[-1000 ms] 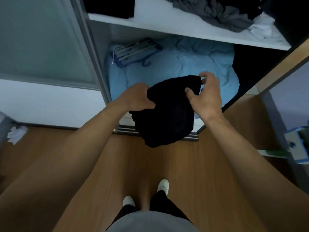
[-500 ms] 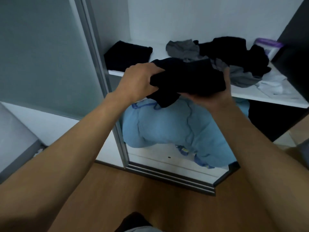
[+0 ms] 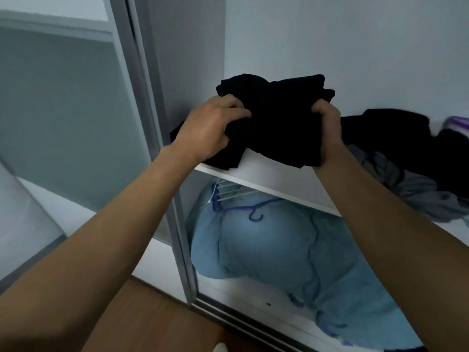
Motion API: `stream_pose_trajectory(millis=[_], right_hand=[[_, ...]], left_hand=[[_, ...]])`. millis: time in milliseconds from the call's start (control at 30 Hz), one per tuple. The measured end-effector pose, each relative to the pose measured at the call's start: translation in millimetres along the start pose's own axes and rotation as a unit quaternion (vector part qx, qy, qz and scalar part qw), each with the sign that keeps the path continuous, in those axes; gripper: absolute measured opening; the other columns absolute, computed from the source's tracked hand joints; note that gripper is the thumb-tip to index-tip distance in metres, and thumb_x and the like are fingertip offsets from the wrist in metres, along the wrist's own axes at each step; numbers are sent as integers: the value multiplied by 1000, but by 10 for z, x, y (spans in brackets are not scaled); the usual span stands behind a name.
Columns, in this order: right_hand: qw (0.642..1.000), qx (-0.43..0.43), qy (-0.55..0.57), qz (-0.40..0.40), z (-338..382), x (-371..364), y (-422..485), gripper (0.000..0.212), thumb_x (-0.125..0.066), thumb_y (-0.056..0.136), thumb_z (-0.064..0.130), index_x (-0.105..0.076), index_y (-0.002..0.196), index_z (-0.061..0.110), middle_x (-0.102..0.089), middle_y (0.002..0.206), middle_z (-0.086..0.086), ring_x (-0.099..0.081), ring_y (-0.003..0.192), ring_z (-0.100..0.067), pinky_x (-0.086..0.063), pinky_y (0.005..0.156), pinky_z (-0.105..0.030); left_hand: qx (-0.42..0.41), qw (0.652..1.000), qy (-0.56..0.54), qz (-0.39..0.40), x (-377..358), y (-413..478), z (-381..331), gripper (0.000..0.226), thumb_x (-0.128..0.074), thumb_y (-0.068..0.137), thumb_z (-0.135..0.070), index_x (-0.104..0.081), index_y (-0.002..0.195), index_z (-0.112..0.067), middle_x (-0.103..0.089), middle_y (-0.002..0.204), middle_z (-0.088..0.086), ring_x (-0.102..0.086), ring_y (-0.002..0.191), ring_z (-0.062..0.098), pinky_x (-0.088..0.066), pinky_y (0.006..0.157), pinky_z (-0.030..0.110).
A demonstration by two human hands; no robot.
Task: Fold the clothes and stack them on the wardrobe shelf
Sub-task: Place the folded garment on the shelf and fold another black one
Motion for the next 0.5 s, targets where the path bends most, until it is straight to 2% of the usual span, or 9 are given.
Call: stream_pose_trajectory(millis=[133,233,267,333,400,433,500], right_hand=[[998,31,27,49,91,-313,799,11,-53,75,12,-58,67,17,-52,72,0,-50,63,-18,-40,62,-30],[997,23,31,71,13,-513,1336,16,-51,77,11,-56,64,18,-53,65,1,-52,58,-17,-45,57,-29],[998,5,6,60,-108,-515,1467,15,-51,79,10,-59,67,16,-56,67,0,-56,60,-18,-51,59,-31],[994,-84,-64,35,-531,-393,1708,19,-46,77,4,-63,86,9,-61,80,-7,-61,74,-25,-58,74,-37],[960,-208,-179,53,-1013,-220,1746,36,-42,70,-2,-58,102,7,-56,94,-12,-58,86,-32,-52,84,-39],[938,-253,-227,60,-1180,-112,1726,40,-40,71,-3,-57,107,6,-56,100,-13,-58,93,-33,-50,89,-39],[922,-285,-259,47,-1287,70,1753,43,-39,77,-3,-61,114,4,-63,103,-13,-64,95,-29,-54,91,-38]], left_hand=[[19,998,34,-56,43,419,549,43,-62,88,2,-66,128,-12,-60,131,10,-56,114,33,-49,86,45],[42,996,53,-58,64,649,955,46,-64,84,-4,-61,129,-12,-57,132,11,-55,115,34,-45,95,44],[67,995,66,-20,4,678,1111,51,-65,81,-8,-59,131,-14,-55,134,11,-54,116,35,-42,100,45],[162,974,77,136,-232,639,1440,62,-64,80,-13,-49,140,-21,-45,142,11,-48,126,36,-36,109,46],[250,912,80,314,-559,452,1637,65,-58,86,-16,-41,148,-24,-35,152,8,-39,137,33,-32,116,46],[278,887,63,362,-698,381,1671,63,-54,88,-15,-40,149,-23,-35,154,7,-38,140,31,-33,116,45],[336,868,17,365,-867,331,1716,57,-50,90,-18,-43,146,-18,-45,150,8,-46,134,29,-39,112,41]])
Point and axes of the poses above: each hand's wrist, its own y-axis towards the middle knuckle, its own x-axis out of the back of the hand, z = x × y, the point moved 6 cm from there along y, towards the middle knuckle
